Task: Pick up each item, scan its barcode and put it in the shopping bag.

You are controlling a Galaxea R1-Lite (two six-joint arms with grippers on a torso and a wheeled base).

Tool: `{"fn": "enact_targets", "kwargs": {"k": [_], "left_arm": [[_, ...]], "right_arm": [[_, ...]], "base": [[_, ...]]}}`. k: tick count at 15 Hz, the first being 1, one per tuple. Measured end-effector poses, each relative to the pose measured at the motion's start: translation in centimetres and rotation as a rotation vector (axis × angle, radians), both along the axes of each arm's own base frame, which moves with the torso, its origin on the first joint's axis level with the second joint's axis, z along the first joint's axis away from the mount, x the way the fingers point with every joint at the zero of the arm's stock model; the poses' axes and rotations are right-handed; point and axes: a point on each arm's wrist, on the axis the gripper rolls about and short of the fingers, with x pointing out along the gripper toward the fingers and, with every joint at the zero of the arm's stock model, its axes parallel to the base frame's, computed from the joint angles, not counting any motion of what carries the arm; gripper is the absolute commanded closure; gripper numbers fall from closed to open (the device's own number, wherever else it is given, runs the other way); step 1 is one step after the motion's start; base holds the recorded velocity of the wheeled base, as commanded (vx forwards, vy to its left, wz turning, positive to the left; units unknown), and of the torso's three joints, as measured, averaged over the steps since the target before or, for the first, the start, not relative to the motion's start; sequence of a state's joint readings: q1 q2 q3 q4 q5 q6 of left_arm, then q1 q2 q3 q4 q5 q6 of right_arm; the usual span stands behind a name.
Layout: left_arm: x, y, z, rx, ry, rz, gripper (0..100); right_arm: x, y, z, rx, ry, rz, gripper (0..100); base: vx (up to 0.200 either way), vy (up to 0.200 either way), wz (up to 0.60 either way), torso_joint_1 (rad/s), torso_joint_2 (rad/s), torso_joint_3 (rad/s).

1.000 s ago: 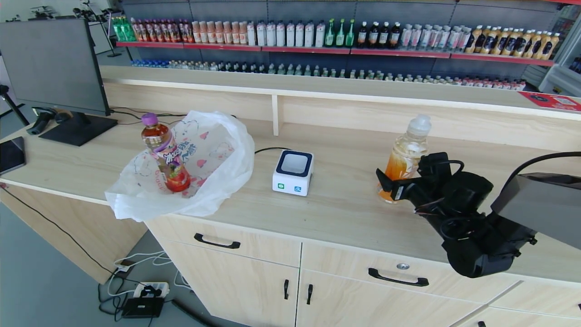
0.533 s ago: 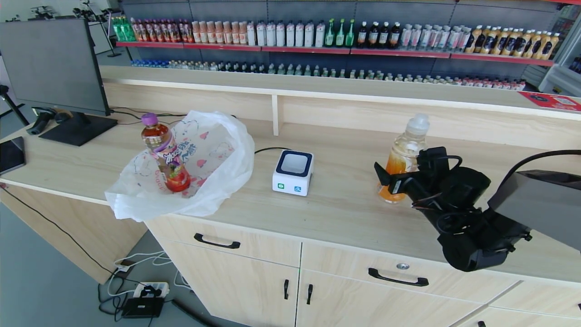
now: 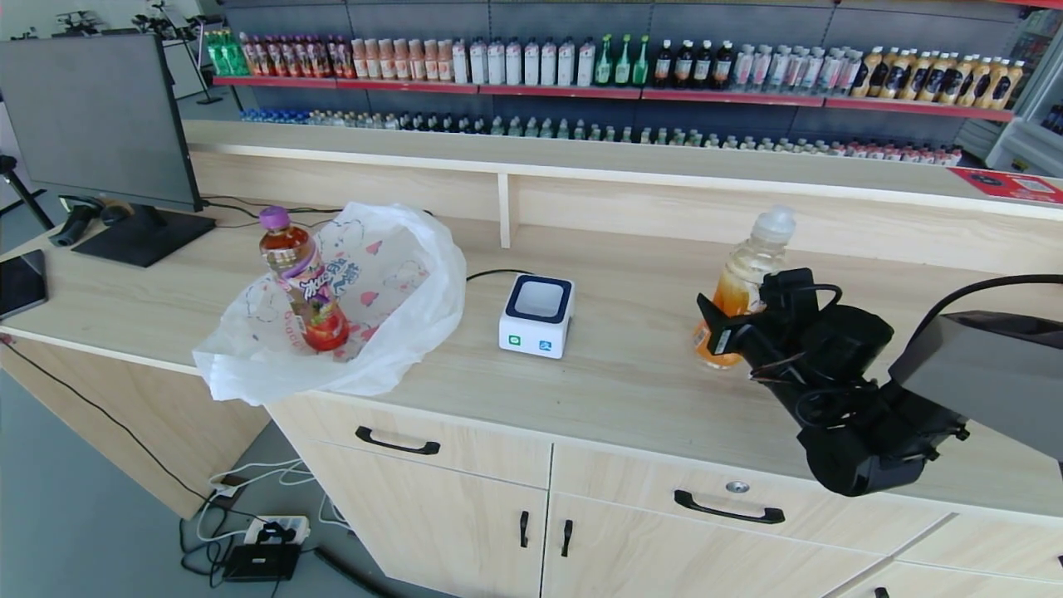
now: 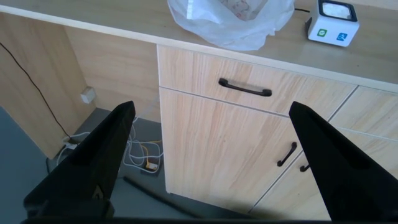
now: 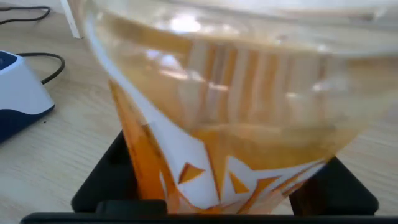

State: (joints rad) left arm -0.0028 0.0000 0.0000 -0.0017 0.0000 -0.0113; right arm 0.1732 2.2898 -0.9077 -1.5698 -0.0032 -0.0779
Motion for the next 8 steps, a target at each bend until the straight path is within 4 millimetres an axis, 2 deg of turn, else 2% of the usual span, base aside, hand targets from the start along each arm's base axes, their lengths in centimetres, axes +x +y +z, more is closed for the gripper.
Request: {"fn": "enact_targets", "kwargs": {"k": [8], "left_arm": [[0.0,0.0,0.0,0.0,0.0,0.0,0]], "right_arm": [[-0.24,-0.25,0.63,0.003,-0.01,-0.006,100]], "base": [[0.0,0.0,0.0,0.0,0.0,0.0]]}}
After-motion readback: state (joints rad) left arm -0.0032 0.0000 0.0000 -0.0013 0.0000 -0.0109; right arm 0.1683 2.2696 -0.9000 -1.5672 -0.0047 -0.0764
